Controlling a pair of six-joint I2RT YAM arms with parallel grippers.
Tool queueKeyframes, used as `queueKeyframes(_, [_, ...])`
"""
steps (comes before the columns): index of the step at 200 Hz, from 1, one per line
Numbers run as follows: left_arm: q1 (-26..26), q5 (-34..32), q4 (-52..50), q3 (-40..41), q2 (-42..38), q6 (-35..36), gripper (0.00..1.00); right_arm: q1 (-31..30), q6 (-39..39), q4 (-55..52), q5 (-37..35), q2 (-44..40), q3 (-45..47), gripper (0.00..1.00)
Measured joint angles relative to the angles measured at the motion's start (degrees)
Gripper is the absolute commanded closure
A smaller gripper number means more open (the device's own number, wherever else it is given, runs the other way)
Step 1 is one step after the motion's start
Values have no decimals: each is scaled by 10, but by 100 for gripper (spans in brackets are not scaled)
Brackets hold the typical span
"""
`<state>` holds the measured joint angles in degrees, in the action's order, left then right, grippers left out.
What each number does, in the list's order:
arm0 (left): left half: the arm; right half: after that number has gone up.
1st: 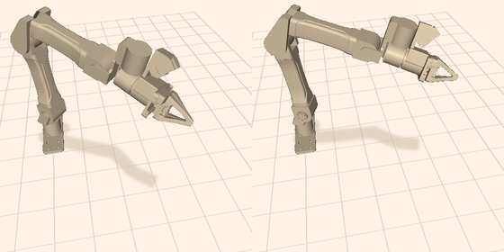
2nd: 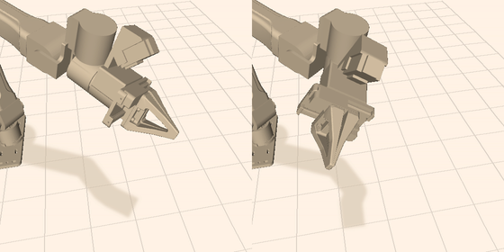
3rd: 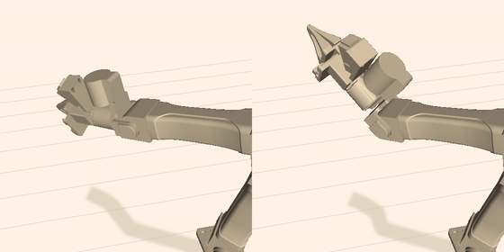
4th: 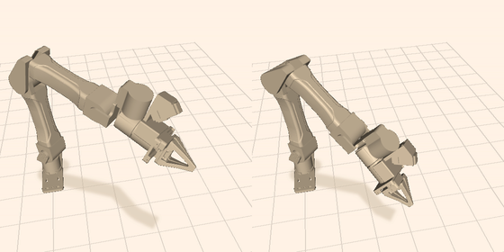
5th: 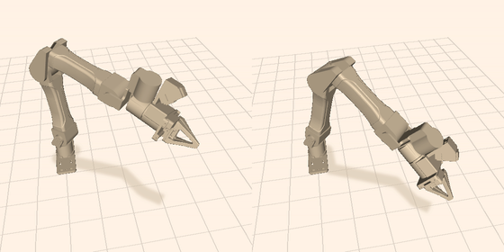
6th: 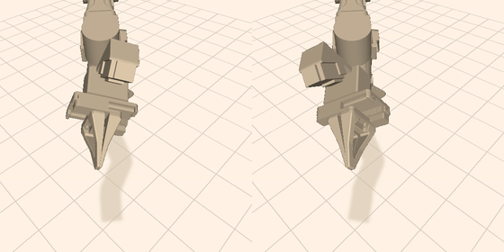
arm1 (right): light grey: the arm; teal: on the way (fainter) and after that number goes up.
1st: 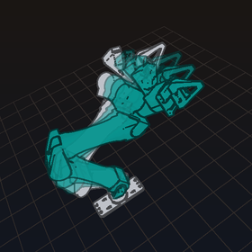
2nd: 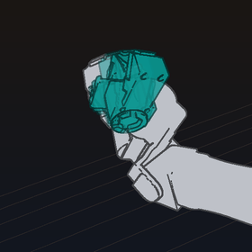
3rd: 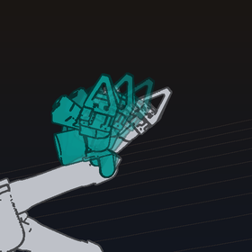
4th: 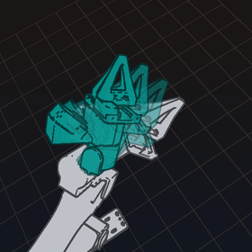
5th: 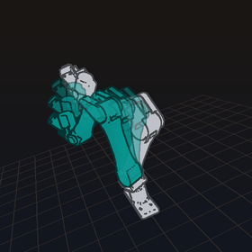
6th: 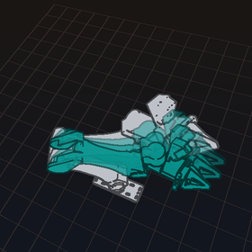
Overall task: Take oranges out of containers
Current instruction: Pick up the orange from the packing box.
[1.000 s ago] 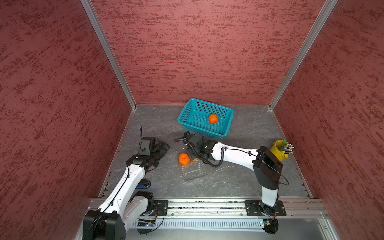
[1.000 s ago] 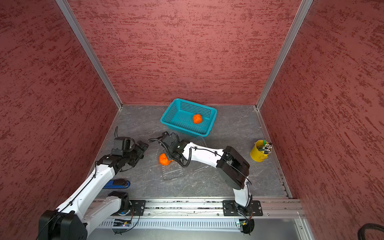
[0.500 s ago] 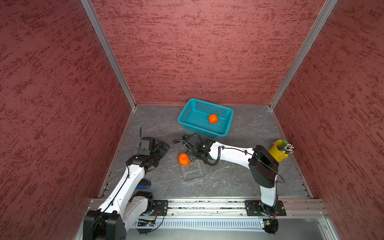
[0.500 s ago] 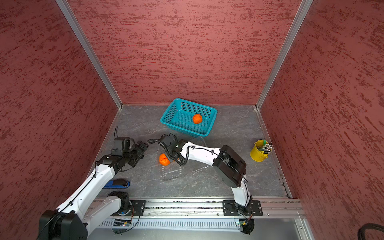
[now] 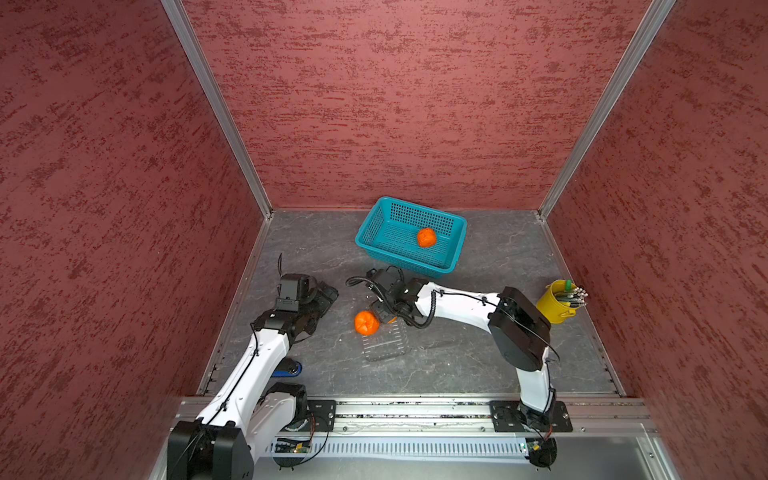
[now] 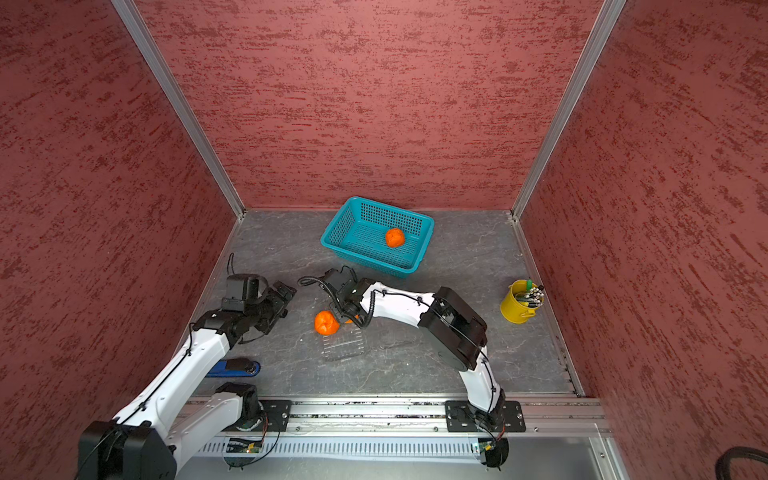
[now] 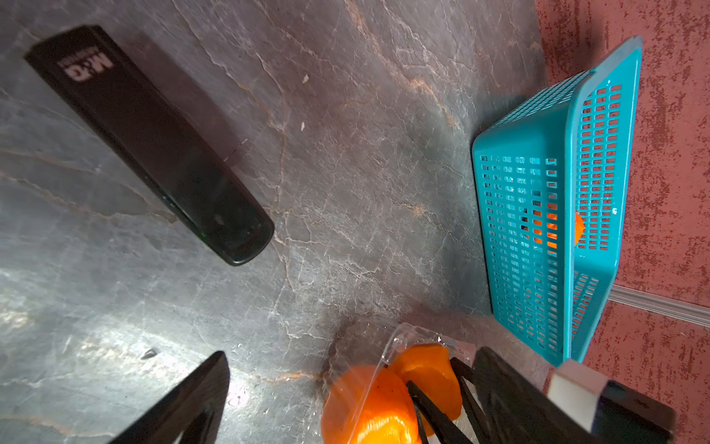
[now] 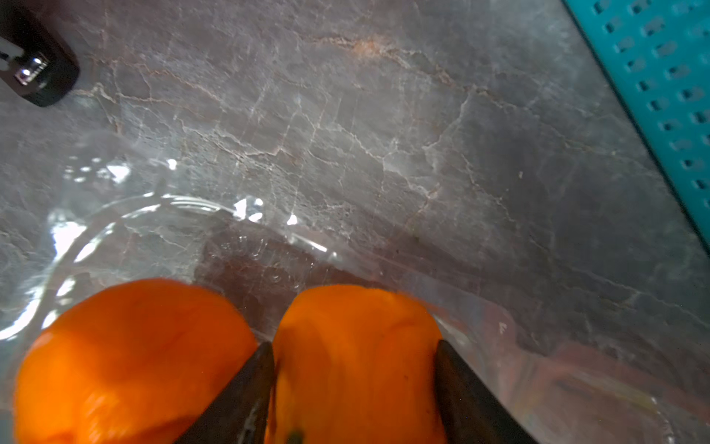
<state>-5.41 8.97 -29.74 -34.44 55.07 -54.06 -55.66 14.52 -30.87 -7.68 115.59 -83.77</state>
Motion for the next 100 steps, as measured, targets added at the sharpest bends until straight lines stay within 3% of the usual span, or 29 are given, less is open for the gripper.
queueKeyframes(44, [1,0,0,0,-3,2,1,0,1,2,-1,2,-1,53])
queueKeyframes(100, [3,2,3,1,-3,4,1,2,0,-19,-10,-9,-2,59])
